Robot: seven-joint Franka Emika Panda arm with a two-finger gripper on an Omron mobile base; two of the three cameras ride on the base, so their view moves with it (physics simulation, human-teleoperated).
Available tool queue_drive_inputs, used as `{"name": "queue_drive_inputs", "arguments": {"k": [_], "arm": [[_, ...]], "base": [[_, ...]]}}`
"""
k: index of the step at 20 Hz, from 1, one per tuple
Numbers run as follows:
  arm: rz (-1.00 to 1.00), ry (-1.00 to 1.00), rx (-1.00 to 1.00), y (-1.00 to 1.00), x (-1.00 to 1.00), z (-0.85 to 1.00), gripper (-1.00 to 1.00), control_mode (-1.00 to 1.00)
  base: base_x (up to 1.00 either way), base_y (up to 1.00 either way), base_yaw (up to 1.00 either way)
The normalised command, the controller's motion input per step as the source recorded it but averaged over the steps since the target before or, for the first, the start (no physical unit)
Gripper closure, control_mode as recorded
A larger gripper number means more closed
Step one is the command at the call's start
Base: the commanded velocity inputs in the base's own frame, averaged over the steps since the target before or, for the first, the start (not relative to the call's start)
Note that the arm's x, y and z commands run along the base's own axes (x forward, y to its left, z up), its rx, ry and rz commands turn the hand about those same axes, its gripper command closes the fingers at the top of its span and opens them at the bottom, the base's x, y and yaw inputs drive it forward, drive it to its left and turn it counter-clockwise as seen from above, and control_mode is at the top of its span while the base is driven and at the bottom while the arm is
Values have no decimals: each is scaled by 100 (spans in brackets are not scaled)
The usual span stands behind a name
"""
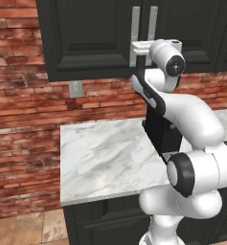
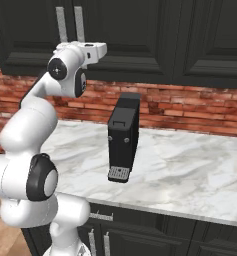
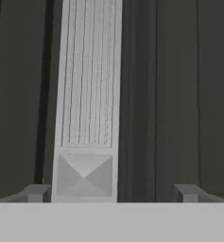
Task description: Open the cabinet directly in front. Then move the beer and the mug to the dining counter with the jar on it.
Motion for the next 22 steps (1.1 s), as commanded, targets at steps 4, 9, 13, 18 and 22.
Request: {"name": "queue_drive_inputs", "arguments": {"k": [4, 9, 13, 18, 22], "arm": [[0, 0, 0, -1, 39, -4, 100, -100], [0, 0, 0, 0, 0, 0, 100, -100], [0, 0, 1, -5, -7, 4, 100, -100], [-1, 0, 6, -40, -46, 27, 100, -100], [-7, 0, 9, -60, -60, 29, 100, -100]], "base": [[0, 0, 0], [0, 0, 0], [0, 0, 0], [0, 0, 0], [0, 0, 0]]}}
